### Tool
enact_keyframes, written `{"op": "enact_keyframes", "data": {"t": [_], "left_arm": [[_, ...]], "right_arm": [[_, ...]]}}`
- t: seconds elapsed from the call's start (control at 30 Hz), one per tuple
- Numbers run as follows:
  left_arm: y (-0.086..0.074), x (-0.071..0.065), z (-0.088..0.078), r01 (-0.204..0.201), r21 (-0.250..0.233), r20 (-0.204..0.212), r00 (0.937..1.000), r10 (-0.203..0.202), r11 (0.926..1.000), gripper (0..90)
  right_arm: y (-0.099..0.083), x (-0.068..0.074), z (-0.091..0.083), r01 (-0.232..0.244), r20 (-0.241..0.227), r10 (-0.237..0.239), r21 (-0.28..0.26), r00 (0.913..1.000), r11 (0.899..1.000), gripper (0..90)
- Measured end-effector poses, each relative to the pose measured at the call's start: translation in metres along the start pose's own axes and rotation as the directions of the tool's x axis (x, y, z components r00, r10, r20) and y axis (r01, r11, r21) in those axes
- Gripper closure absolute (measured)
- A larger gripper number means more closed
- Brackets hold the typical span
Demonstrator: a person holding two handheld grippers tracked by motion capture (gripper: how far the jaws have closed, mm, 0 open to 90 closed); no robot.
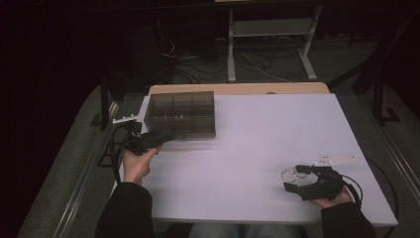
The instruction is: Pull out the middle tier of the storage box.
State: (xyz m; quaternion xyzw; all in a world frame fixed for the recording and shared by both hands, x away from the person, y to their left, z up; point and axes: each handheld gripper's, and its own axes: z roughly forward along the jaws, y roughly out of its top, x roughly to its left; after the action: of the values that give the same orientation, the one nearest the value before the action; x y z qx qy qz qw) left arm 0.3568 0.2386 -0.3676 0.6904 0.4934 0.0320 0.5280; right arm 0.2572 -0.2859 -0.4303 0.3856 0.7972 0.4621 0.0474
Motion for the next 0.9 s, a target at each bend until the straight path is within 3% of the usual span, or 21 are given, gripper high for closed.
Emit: {"op": "enact_keyframes", "data": {"t": [0.1, 0.2, 0.23, 0.27, 0.3, 0.33, 0.37, 0.43, 0.47, 0.5, 0.53, 0.57, 0.6, 0.63, 0.67, 0.73, 0.77, 0.8, 0.83, 0.87, 0.9], "left_arm": [[0.003, -0.003, 0.000, -0.047, 0.041, -0.007, 0.9988, 0.048, 0.9981, 2.6], [0.010, -0.006, 0.003, -0.123, 0.108, -0.016, 0.9919, 0.126, 0.9865, 2.0], [0.010, -0.006, 0.003, -0.123, 0.108, -0.016, 0.9919, 0.126, 0.9865, 2.0], [0.013, -0.007, 0.005, -0.164, 0.135, -0.008, 0.9860, 0.166, 0.9772, 2.0], [0.013, -0.007, 0.005, -0.164, 0.135, -0.008, 0.9860, 0.166, 0.9772, 2.0], [0.015, -0.010, 0.007, -0.212, 0.171, -0.008, 0.9763, 0.216, 0.9622, 2.0], [0.015, -0.010, 0.007, -0.212, 0.171, -0.008, 0.9763, 0.216, 0.9622, 2.0], [0.017, -0.013, 0.009, -0.269, 0.213, -0.014, 0.9605, 0.278, 0.9394, 2.0], [0.018, -0.016, 0.011, -0.315, 0.242, -0.007, 0.9451, 0.327, 0.9176, 2.0], [0.018, -0.016, 0.011, -0.315, 0.242, -0.007, 0.9451, 0.327, 0.9176, 2.0], [0.020, -0.018, 0.013, -0.370, 0.285, -0.002, 0.9223, 0.386, 0.8843, 2.0], [0.020, -0.018, 0.013, -0.370, 0.285, -0.002, 0.9223, 0.386, 0.8843, 2.1], [0.022, -0.021, 0.015, -0.404, 0.315, 0.003, 0.9055, 0.424, 0.8591, 2.1], [0.022, -0.021, 0.015, -0.404, 0.315, 0.003, 0.9055, 0.424, 0.8591, 2.1], [0.024, -0.023, 0.016, -0.419, 0.325, 0.009, 0.8976, 0.441, 0.8475, 2.1], [0.026, -0.024, 0.018, -0.440, 0.333, 0.019, 0.8874, 0.461, 0.8340, 2.5], [0.028, -0.024, 0.020, -0.459, 0.341, 0.033, 0.8778, 0.478, 0.8201, 5.3], [0.028, -0.024, 0.020, -0.459, 0.341, 0.033, 0.8778, 0.478, 0.8201, 5.9], [0.029, -0.024, 0.021, -0.477, 0.350, 0.062, 0.8705, 0.488, 0.8063, 5.9], [0.029, -0.024, 0.024, -0.528, 0.371, 0.098, 0.8403, 0.533, 0.7641, 6.4], [0.029, -0.024, 0.024, -0.528, 0.371, 0.098, 0.8403, 0.533, 0.7641, 7.4]], "right_arm": [[0.000, 0.000, 0.000, 0.004, 0.000, -0.004, 0.000, 1.0000, 1.000, 10.1], [-0.001, 0.000, 0.001, 0.002, -0.001, -0.002, 0.004, 1.0000, 1.000, 10.1], [-0.001, 0.000, 0.001, 0.002, -0.001, -0.002, 0.004, 1.0000, 1.000, 10.1], [-0.001, 0.000, 0.001, 0.004, 0.000, -0.004, 0.004, 1.0000, 1.000, 10.1], [-0.001, 0.000, 0.001, 0.004, 0.000, -0.004, 0.004, 1.0000, 1.000, 10.1], [-0.001, 0.000, 0.001, 0.003, 0.001, -0.003, 0.003, 1.0000, 1.000, 10.1], [-0.001, 0.000, 0.001, 0.003, 0.001, -0.003, 0.003, 1.0000, 1.000, 10.1], [-0.001, 0.000, 0.001, 0.007, 0.001, -0.007, 0.006, 1.0000, 1.000, 10.1], [-0.001, 0.000, 0.001, 0.008, 0.002, -0.008, 0.011, 1.0000, 1.000, 10.1], [-0.001, 0.000, 0.001, 0.008, 0.002, -0.008, 0.011, 1.0000, 1.000, 10.1], [-0.001, 0.000, 0.001, 0.010, 0.004, -0.010, 0.013, 0.9999, 1.000, 10.1], [-0.001, 0.000, 0.001, 0.010, 0.004, -0.010, 0.013, 0.9999, 1.000, 10.1], [-0.001, 0.000, 0.001, 0.010, 0.005, -0.010, 0.014, 0.9999, 1.000, 10.1], [-0.001, 0.000, 0.001, 0.010, 0.005, -0.010, 0.014, 0.9999, 1.000, 10.1], [-0.001, 0.000, 0.001, 0.010, 0.006, -0.010, 0.014, 0.9999, 1.000, 10.1], [-0.001, 0.000, 0.002, 0.010, 0.006, -0.010, 0.015, 0.9999, 1.000, 10.1], [-0.001, 0.000, 0.002, 0.011, 0.005, -0.011, 0.016, 0.9999, 1.000, 10.1], [-0.001, 0.000, 0.002, 0.011, 0.005, -0.011, 0.016, 0.9999, 1.000, 10.1], [-0.001, 0.001, 0.002, 0.011, 0.005, -0.011, 0.015, 0.9999, 1.000, 10.1], [-0.001, 0.001, 0.002, 0.011, 0.005, -0.011, 0.017, 0.9999, 1.000, 10.1], [-0.001, 0.001, 0.002, 0.011, 0.003, -0.011, 0.017, 0.9999, 1.000, 10.1]]}}
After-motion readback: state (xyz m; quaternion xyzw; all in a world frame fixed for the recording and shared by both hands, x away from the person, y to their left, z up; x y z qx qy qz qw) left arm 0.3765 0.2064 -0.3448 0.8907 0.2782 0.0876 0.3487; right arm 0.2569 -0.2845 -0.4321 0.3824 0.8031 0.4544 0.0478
